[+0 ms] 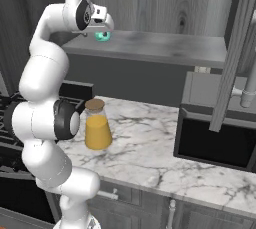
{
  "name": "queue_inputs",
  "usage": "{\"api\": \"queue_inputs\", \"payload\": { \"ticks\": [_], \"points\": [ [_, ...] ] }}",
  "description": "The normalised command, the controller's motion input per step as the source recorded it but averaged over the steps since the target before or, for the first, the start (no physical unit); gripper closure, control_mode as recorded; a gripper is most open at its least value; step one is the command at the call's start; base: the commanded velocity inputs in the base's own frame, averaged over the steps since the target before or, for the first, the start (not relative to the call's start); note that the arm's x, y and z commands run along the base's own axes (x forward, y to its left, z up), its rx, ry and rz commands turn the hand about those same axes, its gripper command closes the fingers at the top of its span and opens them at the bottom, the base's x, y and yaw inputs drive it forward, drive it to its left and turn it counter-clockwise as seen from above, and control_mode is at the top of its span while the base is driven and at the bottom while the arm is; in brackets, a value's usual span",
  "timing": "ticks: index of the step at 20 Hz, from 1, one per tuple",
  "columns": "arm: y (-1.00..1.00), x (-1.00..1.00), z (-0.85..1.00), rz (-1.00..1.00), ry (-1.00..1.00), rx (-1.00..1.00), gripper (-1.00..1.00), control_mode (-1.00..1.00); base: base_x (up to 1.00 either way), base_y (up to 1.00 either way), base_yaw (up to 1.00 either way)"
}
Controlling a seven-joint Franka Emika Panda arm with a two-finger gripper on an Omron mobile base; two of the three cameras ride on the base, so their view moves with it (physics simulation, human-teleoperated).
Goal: There is a tray on the dining counter. Grab the cup, mug, and pitcher and place them on the tray. The pitcher may be placed next to the tray if it cannot fit the tray.
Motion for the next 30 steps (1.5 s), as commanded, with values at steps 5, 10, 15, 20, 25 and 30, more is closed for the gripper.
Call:
{"api": "queue_inputs", "payload": {
  "ticks": [5, 10, 15, 20, 25, 30],
  "points": [
    [0.0, 0.24, 0.0, 0.0, 0.0, 0.0, -1.0, -1.0, 0.0, 0.0, 0.0],
    [0.0, 0.25, 0.0, 0.0, 0.0, 0.0, -1.0, -1.0, 0.0, 0.0, 0.0],
    [-0.05, 0.13, 0.0, -0.02, 0.0, 0.0, -1.0, -1.0, 0.0, 0.0, 0.0],
    [-0.07, 0.0, 0.0, -0.05, 0.0, 0.0, 1.0, -1.0, 0.0, 0.0, 0.0],
    [-0.16, 0.0, 0.0, -0.07, 0.0, 0.01, 1.0, -1.0, 0.0, 0.0, 0.0],
    [-0.12, 0.0, -0.01, -0.08, 0.0, 0.01, 1.0, -1.0, 0.0, 0.0, 0.0]
  ]
}}
